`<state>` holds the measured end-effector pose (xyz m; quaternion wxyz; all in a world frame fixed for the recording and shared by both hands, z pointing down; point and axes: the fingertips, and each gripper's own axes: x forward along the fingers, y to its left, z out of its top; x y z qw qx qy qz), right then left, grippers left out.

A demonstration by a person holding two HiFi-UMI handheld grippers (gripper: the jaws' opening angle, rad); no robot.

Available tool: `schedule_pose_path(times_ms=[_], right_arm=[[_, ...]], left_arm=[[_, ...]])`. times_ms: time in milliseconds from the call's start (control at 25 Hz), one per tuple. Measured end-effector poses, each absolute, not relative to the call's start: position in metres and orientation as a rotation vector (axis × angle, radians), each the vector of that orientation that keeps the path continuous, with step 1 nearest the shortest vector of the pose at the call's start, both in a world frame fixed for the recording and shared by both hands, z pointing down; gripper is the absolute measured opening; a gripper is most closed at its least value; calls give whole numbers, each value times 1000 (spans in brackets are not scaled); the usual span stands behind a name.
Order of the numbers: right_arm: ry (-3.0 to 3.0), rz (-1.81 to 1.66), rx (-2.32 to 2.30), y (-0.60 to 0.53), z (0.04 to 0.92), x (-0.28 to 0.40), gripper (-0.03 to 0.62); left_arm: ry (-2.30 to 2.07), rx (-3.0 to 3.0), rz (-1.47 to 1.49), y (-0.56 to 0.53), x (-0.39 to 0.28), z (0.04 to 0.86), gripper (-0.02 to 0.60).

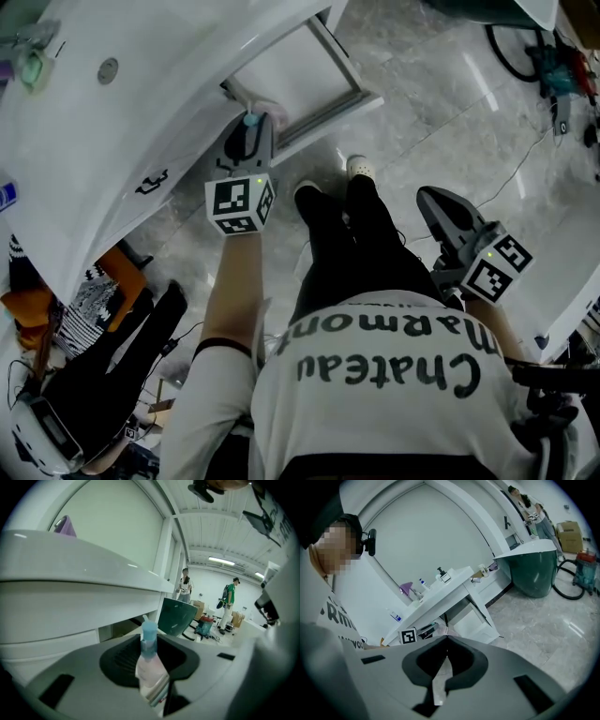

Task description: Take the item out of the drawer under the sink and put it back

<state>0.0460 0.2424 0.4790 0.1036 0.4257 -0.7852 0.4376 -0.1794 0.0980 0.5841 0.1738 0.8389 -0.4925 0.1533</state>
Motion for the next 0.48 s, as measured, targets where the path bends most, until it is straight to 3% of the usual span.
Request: schedule_pose_path(times_ms=[480], right_arm=[[-2398, 1195, 1199, 229, 456, 26, 11]], left_arm=[[-1429, 2522, 219, 98, -178, 493, 110]])
